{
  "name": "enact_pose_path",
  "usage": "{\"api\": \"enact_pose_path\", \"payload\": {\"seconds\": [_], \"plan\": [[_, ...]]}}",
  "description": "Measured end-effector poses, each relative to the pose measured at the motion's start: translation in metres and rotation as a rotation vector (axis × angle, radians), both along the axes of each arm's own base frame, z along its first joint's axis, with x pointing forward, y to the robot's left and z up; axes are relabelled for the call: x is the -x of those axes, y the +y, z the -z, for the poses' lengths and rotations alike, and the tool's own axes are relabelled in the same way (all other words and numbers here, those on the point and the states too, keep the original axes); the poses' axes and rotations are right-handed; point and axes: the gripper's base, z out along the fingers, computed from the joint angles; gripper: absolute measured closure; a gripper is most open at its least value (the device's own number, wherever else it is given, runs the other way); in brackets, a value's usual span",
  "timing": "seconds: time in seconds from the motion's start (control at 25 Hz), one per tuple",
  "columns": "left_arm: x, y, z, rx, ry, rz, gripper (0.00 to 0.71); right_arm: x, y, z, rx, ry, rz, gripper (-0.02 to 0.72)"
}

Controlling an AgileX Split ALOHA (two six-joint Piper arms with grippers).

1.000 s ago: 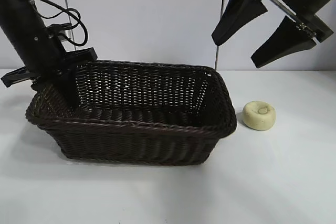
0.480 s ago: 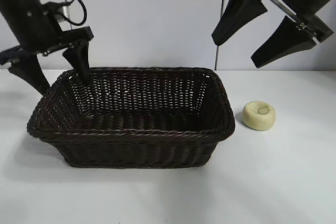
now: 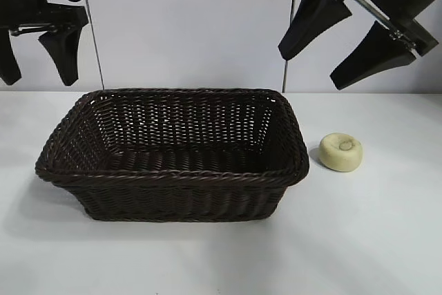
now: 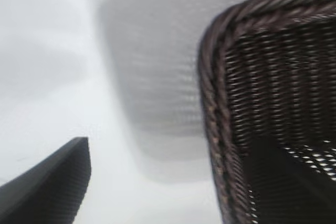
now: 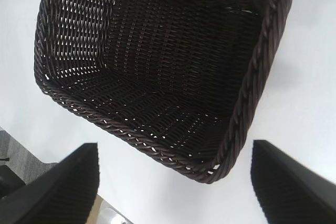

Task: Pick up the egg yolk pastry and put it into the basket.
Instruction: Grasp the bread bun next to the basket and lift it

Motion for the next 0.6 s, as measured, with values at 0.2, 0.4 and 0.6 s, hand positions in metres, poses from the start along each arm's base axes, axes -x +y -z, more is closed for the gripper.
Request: {"api": "enact_pose_path", "payload": {"seconds": [0.2, 0.4, 0.6], "plan": [[-0.001, 0.013, -0.001, -0.013, -0.003, -0.033, 0.121, 0.000, 0.000, 0.000, 0.000, 0.000, 0.000, 0.135], [0.009, 0.014, -0.025, -0.009, -0.060, -0.034, 0.121, 0.000, 0.000, 0.000, 0.000, 0.001, -0.001, 0.135], [0.039, 0.015, -0.060, -0.005, -0.130, -0.034, 0.121, 0.000, 0.000, 0.000, 0.000, 0.001, -0.001, 0.135]]}}
